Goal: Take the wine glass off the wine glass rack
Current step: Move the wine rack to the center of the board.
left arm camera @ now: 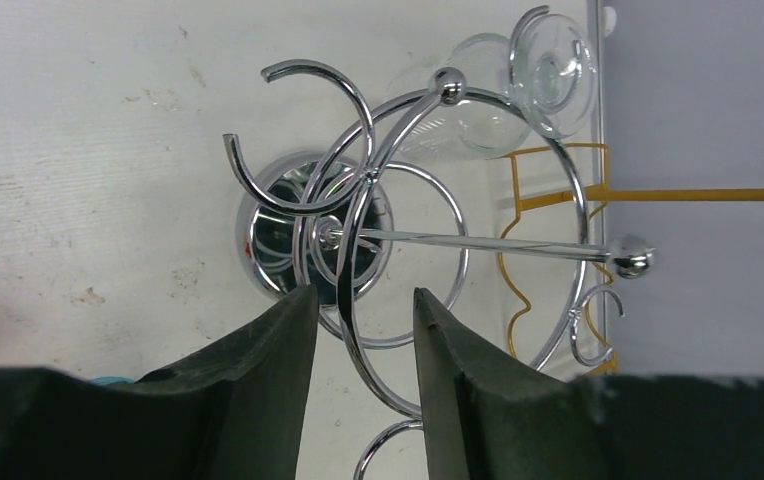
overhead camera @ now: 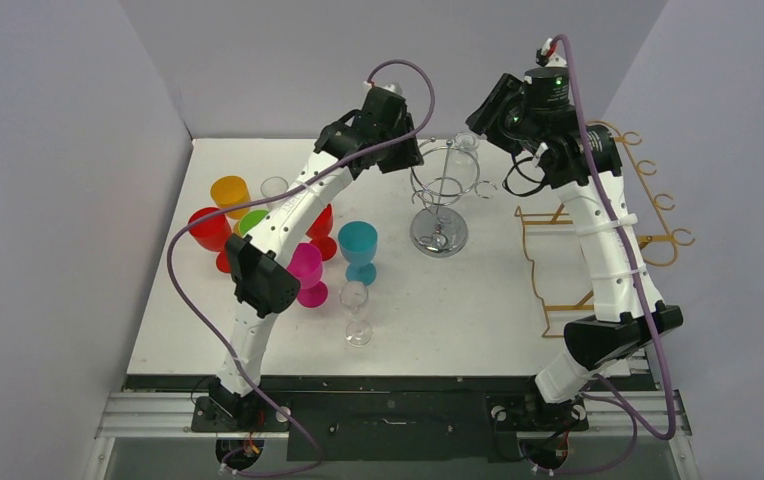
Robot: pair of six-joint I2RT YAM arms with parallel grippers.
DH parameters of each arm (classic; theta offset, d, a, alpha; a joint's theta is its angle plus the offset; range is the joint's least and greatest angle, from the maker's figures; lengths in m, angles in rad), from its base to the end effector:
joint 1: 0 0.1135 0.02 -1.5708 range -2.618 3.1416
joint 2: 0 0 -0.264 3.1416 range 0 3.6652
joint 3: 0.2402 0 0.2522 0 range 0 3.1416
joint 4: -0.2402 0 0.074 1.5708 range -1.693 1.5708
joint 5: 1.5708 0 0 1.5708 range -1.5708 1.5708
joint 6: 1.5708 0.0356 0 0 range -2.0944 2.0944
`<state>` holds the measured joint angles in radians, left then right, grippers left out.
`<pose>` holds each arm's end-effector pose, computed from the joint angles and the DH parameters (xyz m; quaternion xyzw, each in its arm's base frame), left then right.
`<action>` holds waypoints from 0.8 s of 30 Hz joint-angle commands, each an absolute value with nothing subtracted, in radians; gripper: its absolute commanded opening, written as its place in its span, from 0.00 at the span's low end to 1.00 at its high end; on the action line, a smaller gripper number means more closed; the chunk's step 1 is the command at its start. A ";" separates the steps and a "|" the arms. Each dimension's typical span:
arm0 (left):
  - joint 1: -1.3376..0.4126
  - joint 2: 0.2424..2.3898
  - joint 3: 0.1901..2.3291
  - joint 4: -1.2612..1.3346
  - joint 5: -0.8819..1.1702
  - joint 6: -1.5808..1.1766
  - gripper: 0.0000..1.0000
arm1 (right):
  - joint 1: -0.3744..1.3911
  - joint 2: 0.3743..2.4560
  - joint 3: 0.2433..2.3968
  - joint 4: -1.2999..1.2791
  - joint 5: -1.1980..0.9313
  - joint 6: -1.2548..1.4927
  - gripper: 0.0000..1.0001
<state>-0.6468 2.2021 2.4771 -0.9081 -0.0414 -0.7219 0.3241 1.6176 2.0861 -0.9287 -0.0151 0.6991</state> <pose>0.3868 -0.2903 0.3861 -0.0428 0.8909 -0.2713 0.3617 0.3051 0.1031 0.4927 0.1545 0.8356 0.2637 0.4565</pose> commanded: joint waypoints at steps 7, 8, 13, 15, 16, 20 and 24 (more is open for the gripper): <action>-0.660 2.221 2.530 -0.952 -0.102 -0.695 0.37 | 0.305 1.586 2.073 -0.881 -0.046 0.680 0.46; -0.665 2.229 2.531 -0.952 -0.102 -0.692 0.37 | 0.305 1.586 2.073 -0.878 -0.048 0.680 0.46; -0.673 2.253 2.537 -0.953 -0.111 -0.682 0.31 | 0.305 1.592 2.071 -0.872 -0.056 0.682 0.46; -0.673 2.258 2.539 -0.949 -0.114 -0.675 0.27 | 0.305 1.592 2.065 -0.869 -0.056 0.681 0.46; -0.673 2.261 2.543 -0.949 -0.112 -0.669 0.25 | 0.304 1.593 2.063 -0.870 -0.057 0.680 0.46; -0.673 2.283 2.580 -0.972 -0.117 -0.649 0.09 | 0.300 1.593 2.047 -0.859 -0.064 0.686 0.46; -0.671 2.284 2.598 -0.981 -0.131 -0.622 0.00 | 0.294 1.606 2.049 -0.851 -0.083 0.691 0.46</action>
<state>-0.6743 2.2879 2.5381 -0.9577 -0.1043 -0.6876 0.3046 1.6173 2.0472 -0.9051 -0.0597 0.6926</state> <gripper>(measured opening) 0.038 0.463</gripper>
